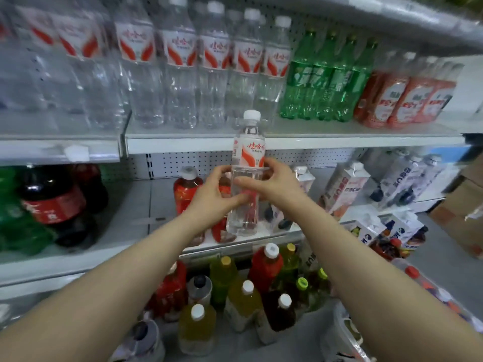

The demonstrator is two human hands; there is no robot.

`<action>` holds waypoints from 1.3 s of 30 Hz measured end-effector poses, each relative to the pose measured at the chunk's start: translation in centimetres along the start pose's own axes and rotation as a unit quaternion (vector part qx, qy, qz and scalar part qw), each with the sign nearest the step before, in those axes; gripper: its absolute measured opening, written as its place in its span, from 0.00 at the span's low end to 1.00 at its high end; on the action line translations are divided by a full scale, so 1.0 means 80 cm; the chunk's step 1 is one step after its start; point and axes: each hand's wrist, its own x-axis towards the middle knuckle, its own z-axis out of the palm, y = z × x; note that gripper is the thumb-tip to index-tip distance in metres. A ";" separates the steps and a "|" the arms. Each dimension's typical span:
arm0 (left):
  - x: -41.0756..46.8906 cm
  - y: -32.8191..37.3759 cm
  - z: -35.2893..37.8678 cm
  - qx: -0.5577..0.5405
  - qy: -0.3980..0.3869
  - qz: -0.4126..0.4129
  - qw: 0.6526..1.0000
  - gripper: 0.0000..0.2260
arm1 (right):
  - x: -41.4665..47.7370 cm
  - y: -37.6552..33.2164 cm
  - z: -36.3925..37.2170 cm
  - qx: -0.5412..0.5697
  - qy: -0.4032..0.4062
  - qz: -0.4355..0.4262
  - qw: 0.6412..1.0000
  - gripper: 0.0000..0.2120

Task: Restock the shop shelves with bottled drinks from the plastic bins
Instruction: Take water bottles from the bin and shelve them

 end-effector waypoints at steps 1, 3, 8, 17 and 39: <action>-0.001 0.002 -0.014 -0.002 0.008 0.004 1.000 0.28 | 0.003 -0.012 0.008 -0.001 -0.009 -0.009 1.000 0.30; -0.003 0.003 -0.041 -0.013 0.023 0.005 1.000 0.28 | 0.010 -0.036 0.026 -0.002 -0.027 -0.026 0.999 0.29; -0.013 0.007 -0.109 -0.013 0.057 0.024 0.998 0.27 | 0.025 -0.085 0.077 -0.006 -0.039 -0.075 0.996 0.21; -0.035 0.022 -0.235 0.010 0.143 0.048 0.989 0.30 | 0.045 -0.185 0.167 0.015 -0.071 -0.142 0.987 0.24; -0.019 0.052 -0.397 0.144 0.288 0.074 0.944 0.34 | 0.092 -0.318 0.294 0.027 -0.057 -0.194 0.979 0.16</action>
